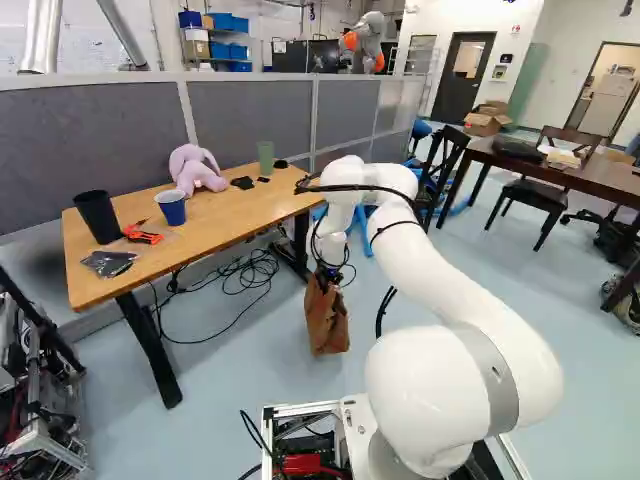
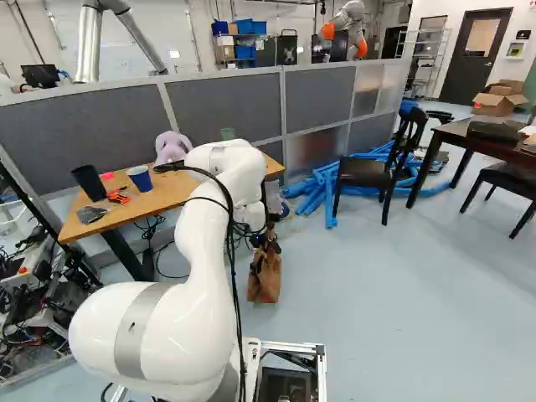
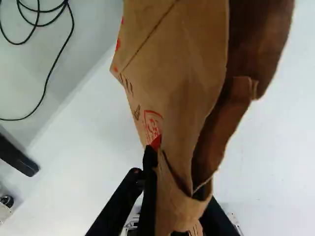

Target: Pick up the bag on the ground and place it on the table

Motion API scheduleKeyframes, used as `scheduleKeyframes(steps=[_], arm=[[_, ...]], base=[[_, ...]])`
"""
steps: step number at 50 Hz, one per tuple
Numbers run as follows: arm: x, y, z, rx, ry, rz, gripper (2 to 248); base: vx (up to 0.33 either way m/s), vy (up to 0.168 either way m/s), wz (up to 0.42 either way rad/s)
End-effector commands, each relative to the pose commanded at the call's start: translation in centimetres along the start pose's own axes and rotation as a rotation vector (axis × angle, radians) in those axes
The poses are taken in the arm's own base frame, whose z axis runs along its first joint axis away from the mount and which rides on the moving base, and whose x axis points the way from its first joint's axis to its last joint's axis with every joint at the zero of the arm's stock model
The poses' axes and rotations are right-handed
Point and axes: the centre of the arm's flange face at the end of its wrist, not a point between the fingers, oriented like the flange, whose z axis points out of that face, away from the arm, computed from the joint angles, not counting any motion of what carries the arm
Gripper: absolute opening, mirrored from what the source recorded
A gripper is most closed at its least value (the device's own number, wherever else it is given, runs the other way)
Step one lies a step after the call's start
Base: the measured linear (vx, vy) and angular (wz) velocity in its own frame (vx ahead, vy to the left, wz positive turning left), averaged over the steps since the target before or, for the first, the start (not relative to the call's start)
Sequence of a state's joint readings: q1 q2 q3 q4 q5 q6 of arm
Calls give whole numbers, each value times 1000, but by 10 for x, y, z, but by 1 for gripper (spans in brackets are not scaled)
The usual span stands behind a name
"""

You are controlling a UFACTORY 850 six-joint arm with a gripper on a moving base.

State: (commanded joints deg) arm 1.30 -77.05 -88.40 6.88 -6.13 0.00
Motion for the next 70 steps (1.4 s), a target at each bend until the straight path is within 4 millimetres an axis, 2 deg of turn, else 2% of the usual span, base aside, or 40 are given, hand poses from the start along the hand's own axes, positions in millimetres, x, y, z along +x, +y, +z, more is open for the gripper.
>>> scheduleKeyframes(steps=[70], arm=[[0, -1, -107, 6, 52, -1, 18]], base=[[0, 0, 0]])
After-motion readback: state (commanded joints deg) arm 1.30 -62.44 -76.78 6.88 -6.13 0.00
